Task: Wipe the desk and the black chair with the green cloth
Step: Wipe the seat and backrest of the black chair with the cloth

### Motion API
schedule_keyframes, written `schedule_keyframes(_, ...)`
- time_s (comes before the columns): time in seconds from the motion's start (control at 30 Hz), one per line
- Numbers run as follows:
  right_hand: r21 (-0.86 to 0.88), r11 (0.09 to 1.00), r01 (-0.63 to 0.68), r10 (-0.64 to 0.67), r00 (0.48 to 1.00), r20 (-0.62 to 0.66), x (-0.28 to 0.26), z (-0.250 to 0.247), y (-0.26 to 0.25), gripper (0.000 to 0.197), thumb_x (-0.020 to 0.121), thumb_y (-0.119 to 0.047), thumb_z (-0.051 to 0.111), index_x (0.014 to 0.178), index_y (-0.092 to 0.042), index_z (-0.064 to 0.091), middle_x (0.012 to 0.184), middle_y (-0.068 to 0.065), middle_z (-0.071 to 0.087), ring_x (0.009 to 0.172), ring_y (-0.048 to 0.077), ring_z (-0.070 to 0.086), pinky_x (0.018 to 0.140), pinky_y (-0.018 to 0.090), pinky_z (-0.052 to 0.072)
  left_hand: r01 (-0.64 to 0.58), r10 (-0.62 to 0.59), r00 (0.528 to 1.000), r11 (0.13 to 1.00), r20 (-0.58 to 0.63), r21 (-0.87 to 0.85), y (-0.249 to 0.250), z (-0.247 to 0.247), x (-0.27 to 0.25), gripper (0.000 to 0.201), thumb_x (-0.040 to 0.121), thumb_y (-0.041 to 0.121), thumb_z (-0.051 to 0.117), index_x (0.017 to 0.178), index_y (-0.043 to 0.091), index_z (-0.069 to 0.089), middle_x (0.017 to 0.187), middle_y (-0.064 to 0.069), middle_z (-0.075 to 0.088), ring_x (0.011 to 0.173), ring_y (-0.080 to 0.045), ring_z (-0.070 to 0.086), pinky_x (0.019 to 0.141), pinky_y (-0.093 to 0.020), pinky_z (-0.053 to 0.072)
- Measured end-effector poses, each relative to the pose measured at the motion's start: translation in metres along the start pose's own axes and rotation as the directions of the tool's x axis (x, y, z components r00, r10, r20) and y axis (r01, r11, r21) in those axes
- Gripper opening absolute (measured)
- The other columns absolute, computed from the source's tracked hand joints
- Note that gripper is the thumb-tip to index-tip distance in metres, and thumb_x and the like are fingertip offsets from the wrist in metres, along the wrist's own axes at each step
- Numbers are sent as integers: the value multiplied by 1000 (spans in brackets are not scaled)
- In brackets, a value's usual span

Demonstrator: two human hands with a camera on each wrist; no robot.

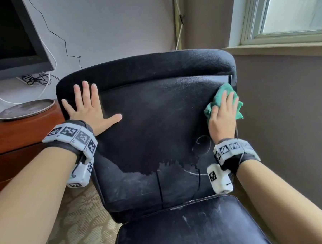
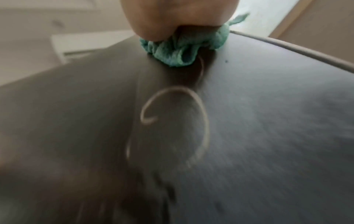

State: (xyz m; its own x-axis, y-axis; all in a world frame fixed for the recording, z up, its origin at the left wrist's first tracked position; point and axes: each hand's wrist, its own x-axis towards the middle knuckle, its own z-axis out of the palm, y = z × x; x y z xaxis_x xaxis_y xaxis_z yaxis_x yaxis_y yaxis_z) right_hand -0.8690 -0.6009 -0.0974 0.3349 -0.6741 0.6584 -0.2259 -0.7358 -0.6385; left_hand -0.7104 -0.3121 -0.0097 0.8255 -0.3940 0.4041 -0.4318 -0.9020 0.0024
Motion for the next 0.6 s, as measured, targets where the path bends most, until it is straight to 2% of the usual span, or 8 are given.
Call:
schedule_keyframes(0.07, -66, 995, 75, -70, 994, 80, -29, 7, 2, 61, 93, -28, 25, 150, -9, 16, 158, 12, 7, 146, 32, -4, 117, 32, -6, -3, 3, 1000, 1000, -7, -2, 1, 0, 0, 112, 78, 77, 40, 148, 11, -18, 156, -8, -23, 143, -27, -22, 112, -58, -4)
schedule_keyframes(0.13, -164, 980, 112, -83, 981, 178, -49, 14, 1, 63, 92, -30, 25, 151, -12, 12, 159, 10, 3, 146, 31, -7, 117, 36, -5, 0, 0, 1000, 1000, -6, -1, 2, 0, -1, 112, 78, 77, 40, 148, 11, -18, 156, -8, -23, 143, -27, -22, 112, -58, -4)
schedule_keyframes(0.2, -241, 963, 119, -72, 978, 196, -44, 17, -5, 65, 92, -32, 23, 151, -11, 8, 159, 11, 1, 146, 33, -6, 117, 40, -2, 0, 0, 1000, 1000, -5, 12, 2, 0, 0, 113, 78, 77, 40, 148, 11, -18, 156, -9, -23, 143, -27, -22, 112, -58, -4)
schedule_keyframes(0.33, -234, 972, 31, -11, 996, 87, 11, 14, -27, 62, 97, -30, 28, 151, -10, 6, 159, 13, -1, 145, 35, -5, 117, 41, -5, -8, 8, 1000, 1000, -1, 16, 2, -1, 0, 112, 79, 76, 41, 148, 11, -19, 156, -9, -23, 143, -27, -22, 112, -58, -4)
schedule_keyframes(0.43, -162, 983, -87, 89, 996, 6, 40, 12, -40, 60, 98, -28, 34, 151, -12, 12, 158, 13, 4, 145, 37, 0, 118, 43, -3, -14, 14, 1000, 1000, 4, 15, 2, -3, -1, 111, 79, 75, 41, 148, 11, -18, 155, -9, -24, 143, -27, -22, 112, -57, -5)
schedule_keyframes(0.53, -87, 993, -84, 77, 994, -77, 31, 9, -41, 56, 94, -28, 42, 148, -16, 28, 155, 11, 22, 141, 34, 16, 117, 40, 7, -11, 11, 1000, 1000, 12, 21, 2, -3, -3, 111, 80, 74, 42, 148, 10, -18, 155, -10, -24, 143, -28, -22, 112, -57, -4)
schedule_keyframes(0.6, -50, 998, -48, 44, 996, -78, 13, 6, -34, 54, 94, -25, 48, 145, -19, 34, 152, 9, 29, 138, 32, 22, 114, 36, 13, -5, 5, 1000, 1000, 12, 22, 2, -3, -3, 111, 80, 74, 42, 148, 10, -19, 155, -10, -23, 143, -28, -22, 112, -58, -4)
